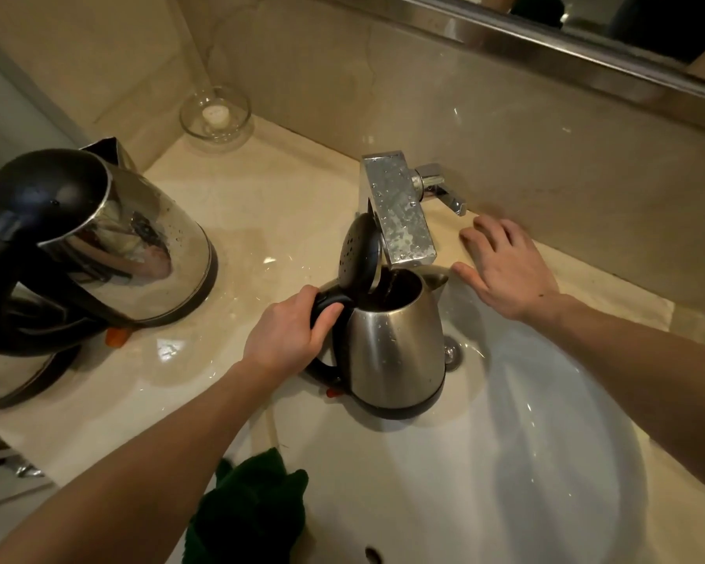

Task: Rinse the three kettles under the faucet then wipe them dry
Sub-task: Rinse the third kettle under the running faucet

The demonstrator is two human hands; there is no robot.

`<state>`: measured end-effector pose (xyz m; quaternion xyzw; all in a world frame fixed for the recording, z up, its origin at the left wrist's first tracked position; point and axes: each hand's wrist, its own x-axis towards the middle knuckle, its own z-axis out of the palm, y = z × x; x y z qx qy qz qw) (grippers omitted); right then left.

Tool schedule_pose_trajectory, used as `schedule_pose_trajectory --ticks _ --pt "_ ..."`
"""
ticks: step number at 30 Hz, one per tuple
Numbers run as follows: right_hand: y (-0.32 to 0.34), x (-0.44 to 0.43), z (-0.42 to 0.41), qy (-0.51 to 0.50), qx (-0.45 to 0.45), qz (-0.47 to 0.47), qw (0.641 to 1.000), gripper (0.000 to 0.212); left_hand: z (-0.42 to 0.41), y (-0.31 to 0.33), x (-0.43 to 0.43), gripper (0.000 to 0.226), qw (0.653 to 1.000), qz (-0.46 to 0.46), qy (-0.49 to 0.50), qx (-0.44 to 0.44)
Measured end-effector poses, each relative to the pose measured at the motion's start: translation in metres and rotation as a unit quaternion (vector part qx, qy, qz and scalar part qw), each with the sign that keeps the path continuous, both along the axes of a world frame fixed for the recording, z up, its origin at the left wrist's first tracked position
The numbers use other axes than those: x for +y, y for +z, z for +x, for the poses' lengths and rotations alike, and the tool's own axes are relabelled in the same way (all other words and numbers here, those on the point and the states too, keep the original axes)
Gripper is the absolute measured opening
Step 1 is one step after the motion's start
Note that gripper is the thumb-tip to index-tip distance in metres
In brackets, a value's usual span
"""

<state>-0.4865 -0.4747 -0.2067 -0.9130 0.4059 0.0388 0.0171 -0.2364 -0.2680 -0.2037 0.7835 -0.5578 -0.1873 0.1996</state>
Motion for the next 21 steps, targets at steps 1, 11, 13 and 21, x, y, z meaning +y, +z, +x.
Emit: schedule_pose_trajectory --ticks 1,11,13,21 --pt "-0.0008 0.0 -0.0002 0.0 -0.002 0.0 1.0 0.062 -0.0001 -0.0001 0.0001 0.042 1.0 0.0 -0.001 -0.002" --pt "-0.0071 -0.0053 -0.0032 0.009 -0.02 -0.016 1.0 0.059 0.0002 -0.0006 0.0012 0.063 1.0 -0.026 0.002 -0.008" --pt "-0.0064 -0.0059 -0.0032 0.006 -0.029 -0.013 0.999 0.063 0.0006 -0.0015 0.0005 0.063 1.0 -0.029 0.001 -0.01" --pt "-0.0081 -0.0068 -0.0032 -0.003 -0.035 -0.022 0.999 0.066 0.0007 -0.0018 0.0003 0.067 0.999 -0.038 0.002 -0.006"
